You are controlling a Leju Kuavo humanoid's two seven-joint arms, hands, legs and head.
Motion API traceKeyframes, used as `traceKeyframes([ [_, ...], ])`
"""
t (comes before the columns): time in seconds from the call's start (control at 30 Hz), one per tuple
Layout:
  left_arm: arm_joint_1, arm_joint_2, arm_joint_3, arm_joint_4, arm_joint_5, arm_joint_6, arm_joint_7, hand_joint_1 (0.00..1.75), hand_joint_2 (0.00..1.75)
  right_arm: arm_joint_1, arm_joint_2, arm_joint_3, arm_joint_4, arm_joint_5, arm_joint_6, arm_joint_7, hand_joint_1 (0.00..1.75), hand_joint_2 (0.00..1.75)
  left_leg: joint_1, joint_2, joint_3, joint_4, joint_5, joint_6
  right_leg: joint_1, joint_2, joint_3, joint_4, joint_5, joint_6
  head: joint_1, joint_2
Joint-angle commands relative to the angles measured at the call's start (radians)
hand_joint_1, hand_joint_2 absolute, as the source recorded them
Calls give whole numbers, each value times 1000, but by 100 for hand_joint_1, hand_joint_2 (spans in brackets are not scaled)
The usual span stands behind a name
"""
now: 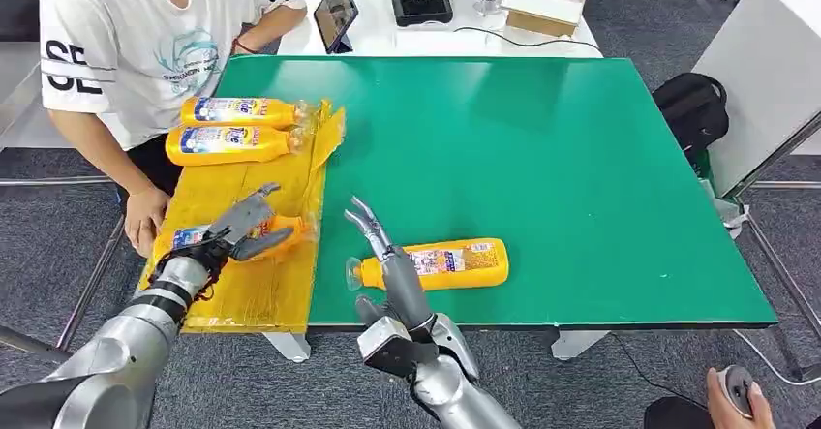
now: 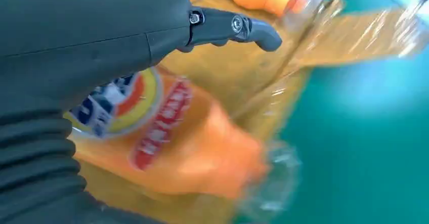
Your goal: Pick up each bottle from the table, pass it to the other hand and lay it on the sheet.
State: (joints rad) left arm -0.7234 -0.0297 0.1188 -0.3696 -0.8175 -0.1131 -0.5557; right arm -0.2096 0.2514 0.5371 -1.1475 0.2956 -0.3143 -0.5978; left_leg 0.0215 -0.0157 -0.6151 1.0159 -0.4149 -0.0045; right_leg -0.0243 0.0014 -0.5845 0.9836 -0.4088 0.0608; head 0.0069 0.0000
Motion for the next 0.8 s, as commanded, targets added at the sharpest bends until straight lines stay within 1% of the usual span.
traceKeyframes([
  [0.03,54,-96,177,-40,139,78,-46,0,0,-16,-10,-15,59,4,-2,5,0,0,0,1,0,0,0,2,1,-1,0,-1,0,-2,0,0],
  [0.07,65,-111,213,-76,201,128,-69,0,0,-14,-12,-11,54,16,-5,18,0,0,0,2,0,-1,-1,2,1,0,-1,-2,0,-3,0,0],
  [0.1,64,-127,245,-93,279,156,-85,0,175,-15,-17,-6,54,29,-1,33,0,0,0,1,-1,-1,0,2,0,-1,-1,-1,0,-2,0,0],
  [0.13,63,-144,284,-118,360,168,-90,0,175,-25,-31,10,63,67,0,61,0,175,0,2,-1,-2,0,2,1,0,-1,-2,0,-3,0,0],
  [0.2,86,-160,269,-201,425,234,-132,0,175,-38,-55,8,63,93,9,87,0,175,1,2,-1,-1,0,2,2,0,-1,-2,0,-3,0,0],
  [0.23,88,-160,266,-206,428,234,-129,0,175,-40,-58,5,62,93,10,88,0,175,0,1,-3,0,0,2,1,0,-3,-1,0,-2,0,0],
  [0.27,113,-170,267,-269,475,258,-142,0,175,-41,-64,-4,53,99,11,101,0,175,1,4,-3,0,-1,2,2,1,-4,-1,0,-3,0,0],
  [0.33,129,-167,246,-293,494,258,-137,0,175,-41,-70,-13,38,101,20,109,0,175,0,5,-6,0,0,2,1,0,-8,0,1,-2,0,0],
  [0.4,131,-166,243,-296,497,257,-135,0,175,-41,-70,-14,35,102,22,111,0,175,0,6,-5,0,-1,3,1,0,-6,-1,0,-3,0,0],
  [0.53,133,-165,241,-296,499,257,-135,0,175,-40,-69,-13,35,102,22,111,0,175,0,5,-8,0,0,2,1,1,-9,0,1,-2,0,0],
  [0.8,133,-165,241,-296,499,257,-135,0,175,-40,-69,-13,35,102,22,111,0,175,0,6,-8,0,-1,2,1,1,-10,0,0,-3,0,0],
])
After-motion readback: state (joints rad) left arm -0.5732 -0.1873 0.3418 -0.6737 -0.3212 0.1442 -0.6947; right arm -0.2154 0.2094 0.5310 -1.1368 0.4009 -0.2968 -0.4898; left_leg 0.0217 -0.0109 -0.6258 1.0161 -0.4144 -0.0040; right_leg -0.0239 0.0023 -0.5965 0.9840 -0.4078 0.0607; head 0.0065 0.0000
